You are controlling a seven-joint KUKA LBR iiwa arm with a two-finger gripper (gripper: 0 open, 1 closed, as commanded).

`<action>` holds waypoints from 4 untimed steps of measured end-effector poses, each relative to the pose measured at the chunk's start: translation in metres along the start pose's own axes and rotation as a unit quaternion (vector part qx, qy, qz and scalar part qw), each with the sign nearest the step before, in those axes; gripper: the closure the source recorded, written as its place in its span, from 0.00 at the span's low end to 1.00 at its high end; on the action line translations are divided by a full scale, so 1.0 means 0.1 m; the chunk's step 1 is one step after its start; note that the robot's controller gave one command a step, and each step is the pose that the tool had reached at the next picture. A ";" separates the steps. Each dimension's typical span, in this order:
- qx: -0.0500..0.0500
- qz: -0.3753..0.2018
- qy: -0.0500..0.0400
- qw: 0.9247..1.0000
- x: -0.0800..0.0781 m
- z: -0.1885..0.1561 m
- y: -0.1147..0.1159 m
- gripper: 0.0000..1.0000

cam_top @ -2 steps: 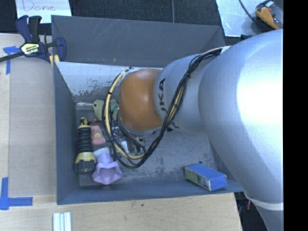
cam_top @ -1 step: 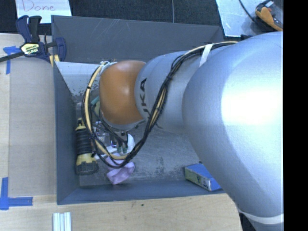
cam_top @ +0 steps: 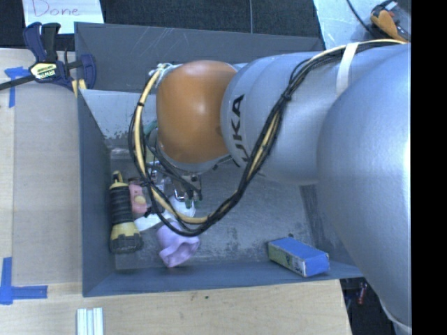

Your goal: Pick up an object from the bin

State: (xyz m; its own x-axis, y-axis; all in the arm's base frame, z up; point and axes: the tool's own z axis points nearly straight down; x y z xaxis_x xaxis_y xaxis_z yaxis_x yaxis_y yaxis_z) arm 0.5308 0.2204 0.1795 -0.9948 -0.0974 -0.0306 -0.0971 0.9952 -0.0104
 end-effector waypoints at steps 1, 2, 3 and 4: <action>-0.002 0.020 0.007 1.000 0.01 0.72 0.05 0.00; -0.003 0.019 0.006 1.000 0.00 0.71 0.05 0.00; -0.003 -0.068 0.003 0.998 0.03 1.00 0.02 0.00; -0.003 -0.051 0.003 0.999 0.03 1.02 0.04 0.00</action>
Offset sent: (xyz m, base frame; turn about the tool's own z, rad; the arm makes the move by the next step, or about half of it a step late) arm 0.0000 0.0000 0.0000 0.0000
